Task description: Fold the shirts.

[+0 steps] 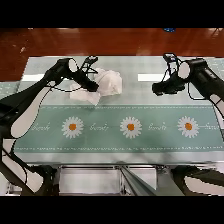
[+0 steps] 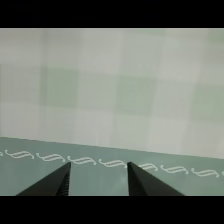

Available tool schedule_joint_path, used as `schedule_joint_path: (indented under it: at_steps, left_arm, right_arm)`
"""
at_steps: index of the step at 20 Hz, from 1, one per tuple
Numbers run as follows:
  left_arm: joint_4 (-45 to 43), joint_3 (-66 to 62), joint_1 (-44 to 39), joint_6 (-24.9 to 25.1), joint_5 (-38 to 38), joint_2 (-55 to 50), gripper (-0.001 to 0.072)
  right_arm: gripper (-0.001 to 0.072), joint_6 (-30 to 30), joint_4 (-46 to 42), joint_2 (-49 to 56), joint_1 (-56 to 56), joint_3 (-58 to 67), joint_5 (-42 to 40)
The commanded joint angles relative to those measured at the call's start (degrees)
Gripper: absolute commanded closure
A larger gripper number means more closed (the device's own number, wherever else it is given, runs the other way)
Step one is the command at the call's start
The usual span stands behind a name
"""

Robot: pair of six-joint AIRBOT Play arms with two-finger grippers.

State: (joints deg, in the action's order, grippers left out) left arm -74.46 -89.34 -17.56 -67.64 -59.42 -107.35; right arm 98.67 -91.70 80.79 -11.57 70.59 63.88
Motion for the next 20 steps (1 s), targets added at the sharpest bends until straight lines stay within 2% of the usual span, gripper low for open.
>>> schedule_joint_path:
  at_steps: [1, 4, 10, 14, 20]
  left_arm:
    - [-0.6, -1.0, -0.2, -0.7, -9.0, -0.4, 0.0671]
    - [0.7, -4.4, 0.5, -3.6, -14.3, 2.0, 0.0672]
    - [8.5, -12.6, 1.9, -3.7, -14.3, 15.6, 0.0672]
    - [8.5, -20.5, 1.8, -8.0, -15.3, 23.1, 0.0672]
    - [8.5, -31.6, 1.8, -10.6, -14.8, 30.1, 0.0672]
  right_arm:
    - [0.0301, 0.2, 0.3, -0.7, -0.1, 0.0, 0.0]
    - [0.0301, 0.3, 0.3, -4.8, -0.1, 0.0, 0.0]
    - [0.0301, 0.3, 0.3, -19.0, -0.1, 0.0, 0.2]
    - [0.0301, 0.3, 0.3, -29.0, -0.1, 0.0, 0.9]
    - [0.0301, -0.6, 3.4, -38.1, -0.1, 0.0, 4.1]
